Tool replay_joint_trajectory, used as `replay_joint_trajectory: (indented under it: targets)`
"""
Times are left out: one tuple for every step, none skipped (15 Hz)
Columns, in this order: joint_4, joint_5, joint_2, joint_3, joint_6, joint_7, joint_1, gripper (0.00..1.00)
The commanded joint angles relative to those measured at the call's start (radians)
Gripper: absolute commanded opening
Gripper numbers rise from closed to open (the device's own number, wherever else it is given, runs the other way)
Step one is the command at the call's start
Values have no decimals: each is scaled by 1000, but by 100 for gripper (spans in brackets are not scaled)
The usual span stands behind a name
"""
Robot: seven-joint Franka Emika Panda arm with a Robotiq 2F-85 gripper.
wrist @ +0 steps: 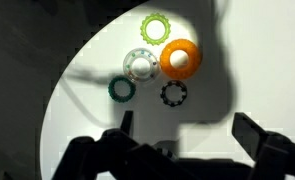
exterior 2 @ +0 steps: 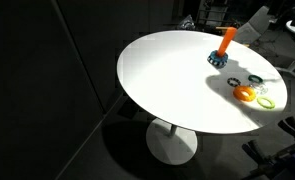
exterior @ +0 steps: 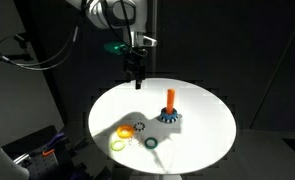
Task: Remove the orange circular object from the wooden object
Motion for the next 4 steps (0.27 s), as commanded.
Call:
replay_joint_trajectory:
  targets:
    - [2,0,-3,14,-3,-1,-15,100]
    - [1,0,-2,14,-3,-1,-15,100]
    - [0,0,1,15,-3,-1,-15,100]
    - [-1,0,3,16,-3,-1,-15,100]
